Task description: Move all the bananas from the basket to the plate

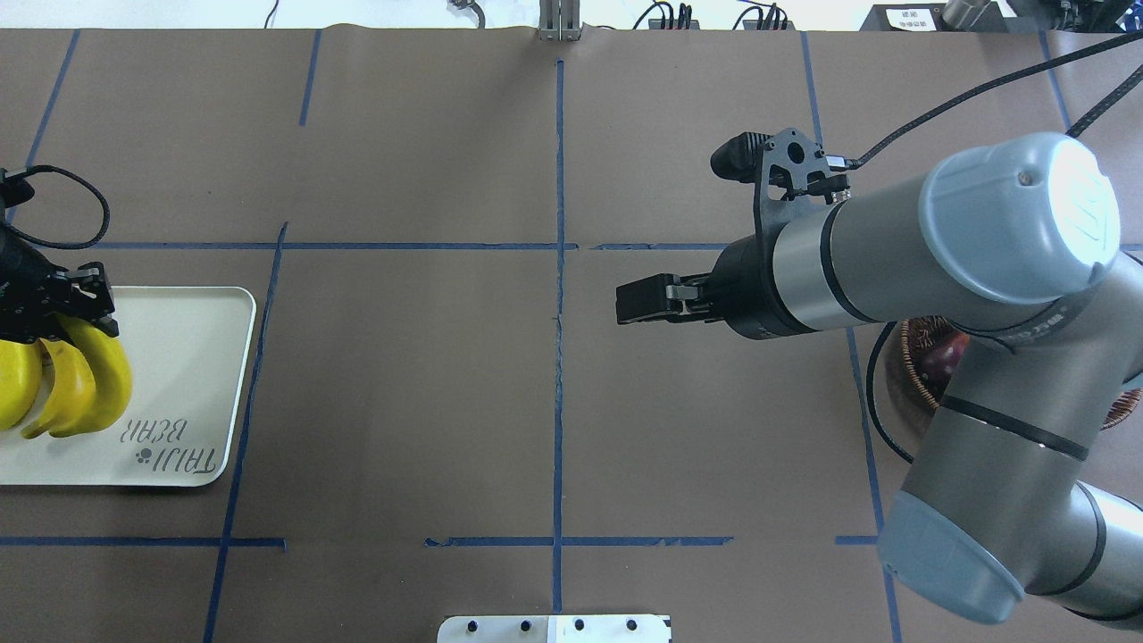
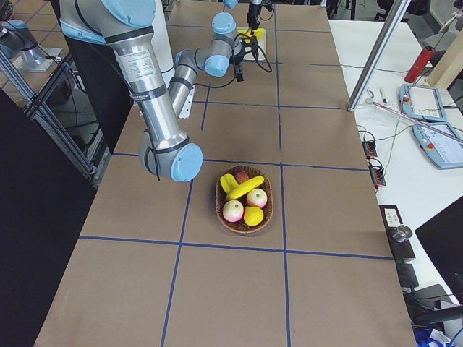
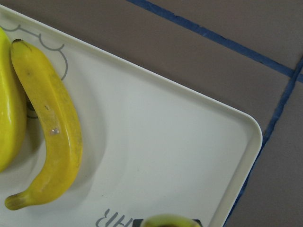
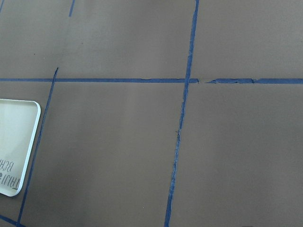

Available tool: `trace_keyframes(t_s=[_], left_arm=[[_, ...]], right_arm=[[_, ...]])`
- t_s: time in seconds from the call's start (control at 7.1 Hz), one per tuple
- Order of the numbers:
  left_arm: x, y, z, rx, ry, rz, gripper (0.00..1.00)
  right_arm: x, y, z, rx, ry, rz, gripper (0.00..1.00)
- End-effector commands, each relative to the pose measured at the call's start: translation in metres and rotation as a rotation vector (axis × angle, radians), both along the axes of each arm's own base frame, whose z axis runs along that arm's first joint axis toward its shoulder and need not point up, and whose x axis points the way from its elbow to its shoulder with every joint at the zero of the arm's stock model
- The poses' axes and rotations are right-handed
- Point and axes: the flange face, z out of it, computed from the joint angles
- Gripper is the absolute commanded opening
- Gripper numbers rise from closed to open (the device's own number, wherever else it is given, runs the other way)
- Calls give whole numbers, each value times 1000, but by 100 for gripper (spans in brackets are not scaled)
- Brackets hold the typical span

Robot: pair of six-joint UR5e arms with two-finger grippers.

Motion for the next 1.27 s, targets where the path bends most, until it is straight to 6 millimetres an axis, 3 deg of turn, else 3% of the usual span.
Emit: trace_keyframes(t_s=[0.0, 0.14, 0.28, 0.56, 0.85, 0.99, 1.13], left_arm=[[4, -1, 16, -27, -15, 3, 61], [2, 0, 19, -20, -19, -2, 100], [2, 0, 26, -12, -24, -2, 100], [2, -2, 10, 20, -2, -3, 100], [-10, 1, -35, 83, 48, -25, 100], [-21, -1, -58, 117, 72, -46, 100], [-17, -9, -88, 169, 103, -47, 100]], right_arm=[[0, 0, 0, 0, 0, -1, 100], [0, 0, 0, -1, 0, -1, 100], [-1, 0, 0, -2, 1, -1, 100], [4, -4, 8, -9, 14, 10, 100], [24, -21, 39, -38, 66, 45, 100], [43, -37, 53, -83, 101, 58, 100], [67, -53, 74, -101, 180, 38, 100]])
